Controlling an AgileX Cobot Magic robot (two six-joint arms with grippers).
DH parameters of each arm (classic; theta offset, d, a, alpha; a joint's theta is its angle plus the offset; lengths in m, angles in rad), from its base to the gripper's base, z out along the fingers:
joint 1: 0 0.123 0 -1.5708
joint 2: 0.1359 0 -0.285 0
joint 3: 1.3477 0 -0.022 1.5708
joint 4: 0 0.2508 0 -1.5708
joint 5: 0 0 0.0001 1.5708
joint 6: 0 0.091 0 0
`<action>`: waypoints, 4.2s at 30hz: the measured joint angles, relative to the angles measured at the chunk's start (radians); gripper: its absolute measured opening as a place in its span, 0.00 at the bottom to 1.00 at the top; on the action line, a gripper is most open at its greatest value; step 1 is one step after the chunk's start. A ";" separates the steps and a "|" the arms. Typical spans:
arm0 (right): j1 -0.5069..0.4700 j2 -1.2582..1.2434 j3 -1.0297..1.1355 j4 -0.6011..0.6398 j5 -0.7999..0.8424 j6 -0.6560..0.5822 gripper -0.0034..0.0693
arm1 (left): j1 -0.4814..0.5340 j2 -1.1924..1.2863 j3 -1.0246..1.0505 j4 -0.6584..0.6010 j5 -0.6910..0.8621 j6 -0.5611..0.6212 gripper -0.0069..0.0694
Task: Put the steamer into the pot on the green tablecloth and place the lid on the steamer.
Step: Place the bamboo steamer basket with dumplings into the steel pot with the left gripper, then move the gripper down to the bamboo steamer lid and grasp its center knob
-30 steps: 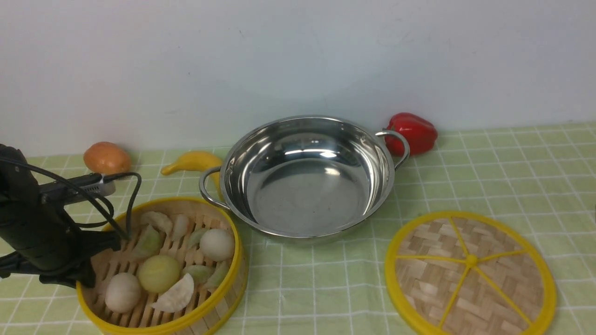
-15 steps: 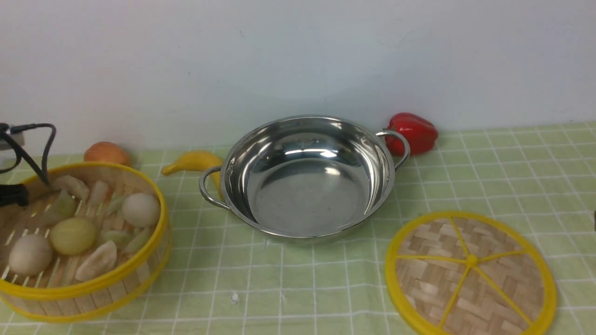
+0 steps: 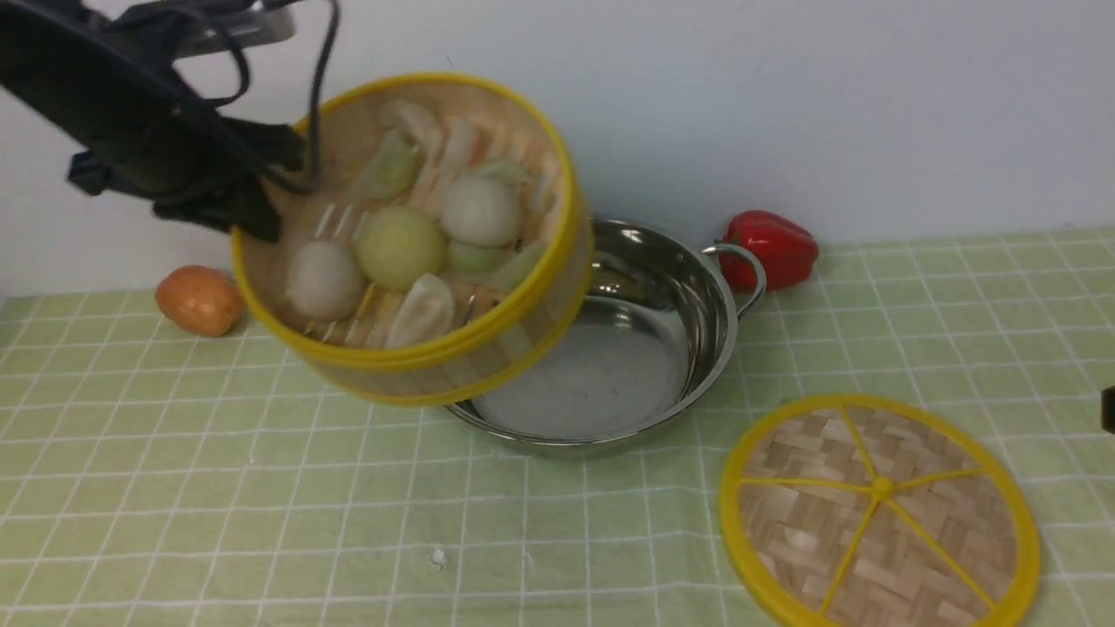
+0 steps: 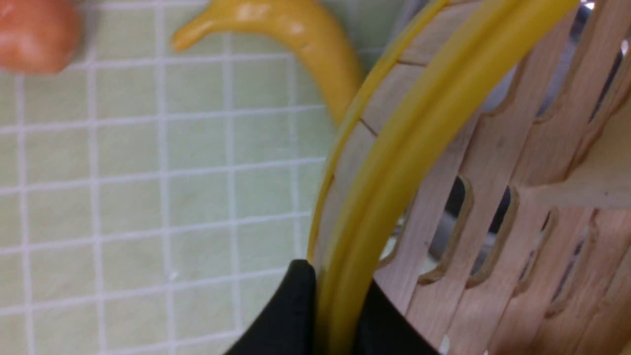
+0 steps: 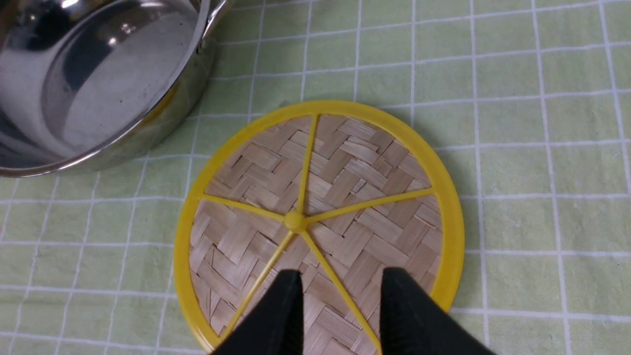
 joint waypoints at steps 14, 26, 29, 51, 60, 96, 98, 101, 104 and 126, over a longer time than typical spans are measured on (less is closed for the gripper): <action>0.000 0.000 0.000 0.003 0.042 0.000 0.38 | -0.151 0.431 -0.455 0.084 0.000 -0.098 0.14; 0.000 0.000 0.000 0.004 0.052 0.000 0.38 | -0.156 0.543 -0.466 0.141 0.001 -0.117 0.14; 0.000 0.000 0.000 0.004 0.052 0.000 0.38 | -0.157 0.556 -0.467 0.140 0.001 -0.117 0.14; 0.000 0.000 0.000 0.008 0.069 0.000 0.38 | -0.168 0.613 -0.471 0.119 0.000 -0.132 0.14; 0.000 0.000 0.000 0.009 0.084 0.001 0.38 | -0.168 0.617 -0.471 0.116 0.000 -0.134 0.14; 0.000 0.000 0.000 0.105 0.061 -0.050 0.38 | -0.168 0.266 -0.472 -0.006 -0.004 -0.126 0.49; 0.000 0.002 0.000 0.165 0.046 -0.102 0.38 | -0.168 0.203 -0.472 -0.035 -0.004 -0.115 0.40; 0.000 0.024 0.000 0.297 0.040 -0.196 0.38 | -0.168 0.105 -0.472 -0.075 -0.004 -0.075 0.26; 0.002 0.083 -0.002 0.477 0.064 -0.347 0.38 | -0.168 -0.023 -0.472 -0.091 -0.004 -0.009 0.09; 0.330 0.517 -0.351 -0.310 0.123 0.243 0.38 | -0.168 -0.721 0.430 0.004 -0.019 0.117 0.06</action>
